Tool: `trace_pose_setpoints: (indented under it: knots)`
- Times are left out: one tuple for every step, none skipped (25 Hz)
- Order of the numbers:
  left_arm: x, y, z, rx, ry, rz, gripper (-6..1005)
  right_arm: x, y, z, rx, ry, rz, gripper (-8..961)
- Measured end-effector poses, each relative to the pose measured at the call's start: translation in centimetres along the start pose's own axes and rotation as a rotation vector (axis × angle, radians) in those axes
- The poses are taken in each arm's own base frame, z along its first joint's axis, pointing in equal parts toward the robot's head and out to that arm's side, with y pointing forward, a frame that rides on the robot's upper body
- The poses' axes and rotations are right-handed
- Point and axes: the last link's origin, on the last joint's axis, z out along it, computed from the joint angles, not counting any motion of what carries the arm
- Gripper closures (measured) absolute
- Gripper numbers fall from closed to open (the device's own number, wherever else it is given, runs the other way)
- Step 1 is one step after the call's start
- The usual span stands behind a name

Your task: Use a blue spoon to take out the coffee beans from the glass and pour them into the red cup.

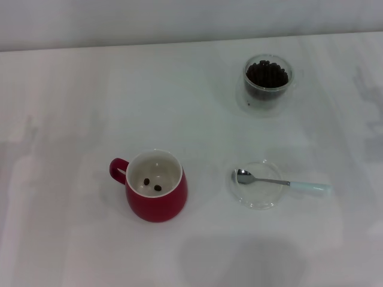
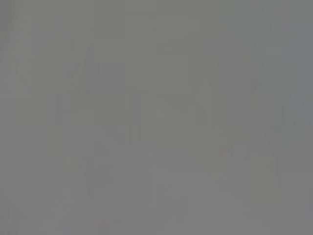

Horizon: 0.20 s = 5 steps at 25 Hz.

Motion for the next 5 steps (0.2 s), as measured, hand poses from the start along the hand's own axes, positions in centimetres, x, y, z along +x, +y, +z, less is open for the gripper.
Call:
trace_pose_setpoints:
  knots:
    - [-0.13, 0.01, -0.06, 0.002, -0.007, -0.002, 108, 0.11, 0.17, 0.22, -0.001, 0.013, -0.006, 146]
    - [-0.25, 0.05, -0.19, 0.000, -0.013, -0.002, 108, 0.19, 0.37, 0.47, -0.005, 0.025, -0.004, 146]
    - [-0.32, 0.07, -0.29, 0.000, -0.015, -0.004, 108, 0.20, 0.56, 0.61, -0.010, 0.030, 0.000, 146]
    - [-0.42, 0.12, -0.48, 0.001, -0.018, -0.009, 108, 0.21, 0.65, 0.71, -0.012, 0.033, 0.002, 146]
    - [-0.48, 0.18, -0.58, 0.003, -0.019, -0.013, 108, 0.18, 0.73, 0.73, -0.014, 0.032, 0.004, 146]
